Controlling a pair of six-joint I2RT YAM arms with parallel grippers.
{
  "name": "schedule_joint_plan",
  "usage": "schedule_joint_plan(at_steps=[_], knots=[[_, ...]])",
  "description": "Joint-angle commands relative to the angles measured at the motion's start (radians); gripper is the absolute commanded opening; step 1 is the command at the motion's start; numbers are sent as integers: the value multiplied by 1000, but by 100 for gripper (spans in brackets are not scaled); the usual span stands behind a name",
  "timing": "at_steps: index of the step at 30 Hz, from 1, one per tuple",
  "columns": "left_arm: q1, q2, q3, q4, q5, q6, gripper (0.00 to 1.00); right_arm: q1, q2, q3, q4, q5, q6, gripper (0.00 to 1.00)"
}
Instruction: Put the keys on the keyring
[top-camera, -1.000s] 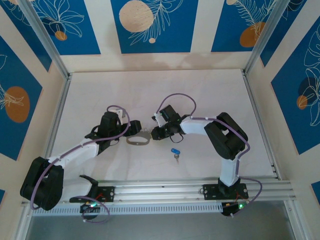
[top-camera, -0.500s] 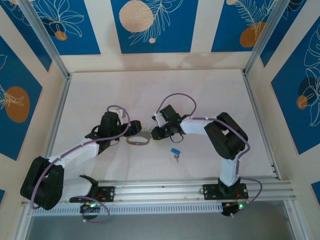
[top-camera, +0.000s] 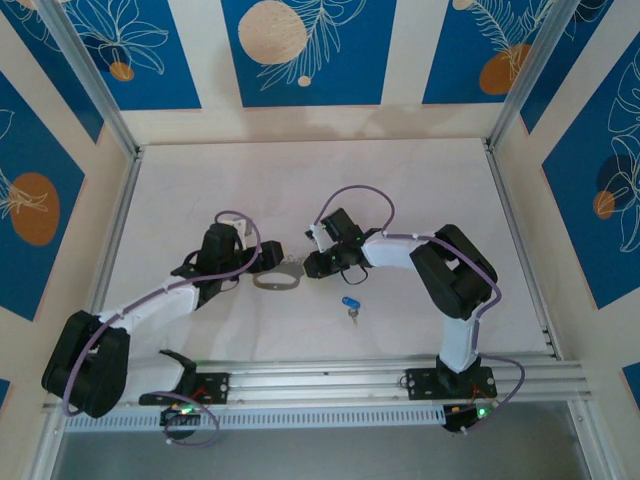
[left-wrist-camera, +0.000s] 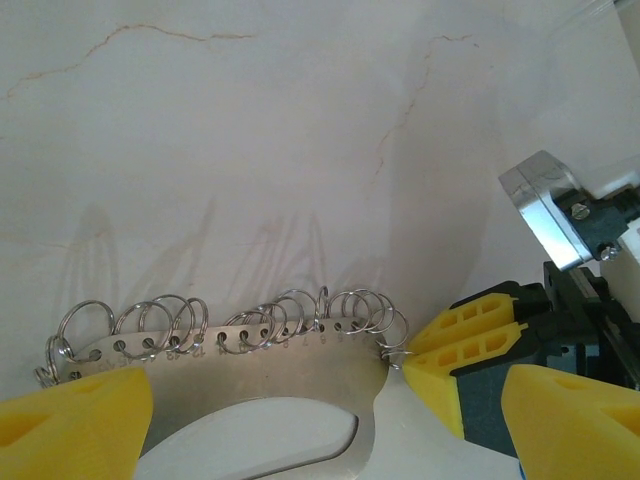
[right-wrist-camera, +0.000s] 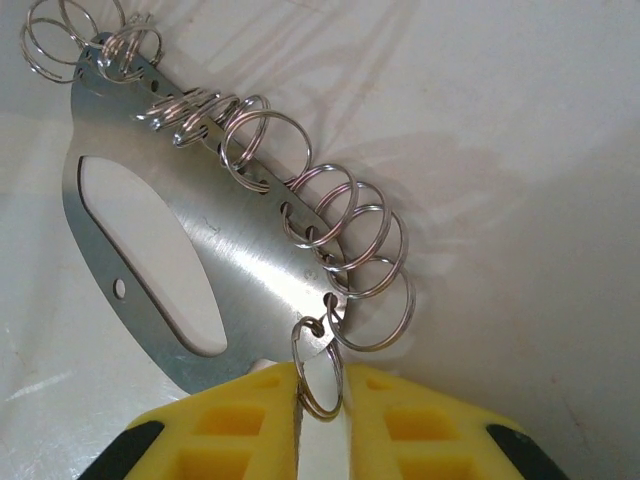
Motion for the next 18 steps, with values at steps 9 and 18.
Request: schedule_joint_plan(at_steps=[9,18], knots=[[-6,5,10,28,17,-19,90,-6,-46,-8,0,-23,1,0],[-6,-10,3,31,18,-24,90,-11,-72,-20,12,-15,2,0]])
